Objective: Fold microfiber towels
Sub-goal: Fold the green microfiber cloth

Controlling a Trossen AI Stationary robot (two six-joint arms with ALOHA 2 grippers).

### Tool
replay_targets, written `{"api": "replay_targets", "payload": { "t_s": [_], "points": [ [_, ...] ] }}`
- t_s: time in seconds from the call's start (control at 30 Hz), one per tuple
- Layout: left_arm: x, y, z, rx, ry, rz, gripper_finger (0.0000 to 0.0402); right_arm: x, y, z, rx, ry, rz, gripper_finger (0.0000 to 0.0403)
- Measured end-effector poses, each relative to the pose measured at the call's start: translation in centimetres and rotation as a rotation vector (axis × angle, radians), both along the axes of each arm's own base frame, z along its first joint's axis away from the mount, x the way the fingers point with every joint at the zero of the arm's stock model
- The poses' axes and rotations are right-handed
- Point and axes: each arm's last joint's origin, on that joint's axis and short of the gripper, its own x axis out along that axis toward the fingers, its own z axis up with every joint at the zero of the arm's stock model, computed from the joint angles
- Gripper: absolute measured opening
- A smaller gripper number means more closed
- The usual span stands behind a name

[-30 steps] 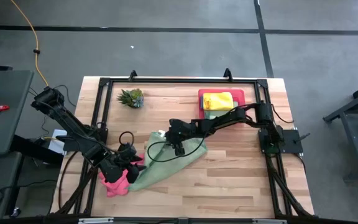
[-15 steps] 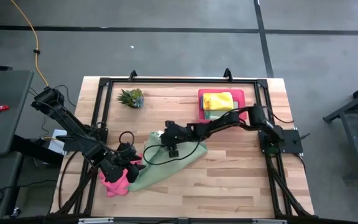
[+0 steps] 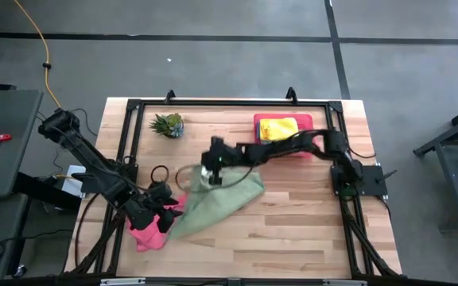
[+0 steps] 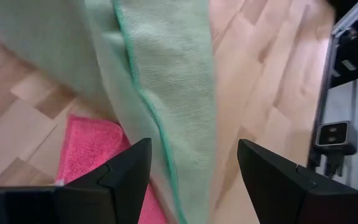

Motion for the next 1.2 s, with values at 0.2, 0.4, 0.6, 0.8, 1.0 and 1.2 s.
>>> {"api": "replay_targets", "payload": {
  "t_s": [0.2, 0.4, 0.6, 0.8, 1.0, 1.2],
  "points": [
    [-1.5, 2.1, 1.2, 0.092, 0.028, 0.032, 0.0227, -3.0, -4.5, 6.2, 0.008, 0.078, -0.089, 0.0002],
    [-0.6, 5.4, 1.6, 0.347, 0.081, 0.024, 0.0227, -7.8, -6.6, 10.5, 0.033, 0.258, -0.199, 0.0001],
    [0.9, 10.3, 1.9, 0.564, 0.194, 0.059, 0.0227, -10.3, -4.1, 14.9, 0.054, 0.19, -0.142, 0.0],
    [2.8, 13.9, 4.2, 0.685, 0.034, -0.062, 0.0227, -12.7, 2.8, 18.6, 0.137, 0.115, 0.125, 0.0],
    [4.0, 16.6, 4.5, 0.712, -0.097, -0.175, 0.0227, -14.6, 9.8, 17.5, 0.269, 0.282, 0.184, 0.0],
    [6.0, 17.5, 0.9, 0.532, -0.19, -0.316, 0.0227, -13.6, 13.1, 10.1, 0.211, 0.55, 0.11, 0.0]
  ]
}}
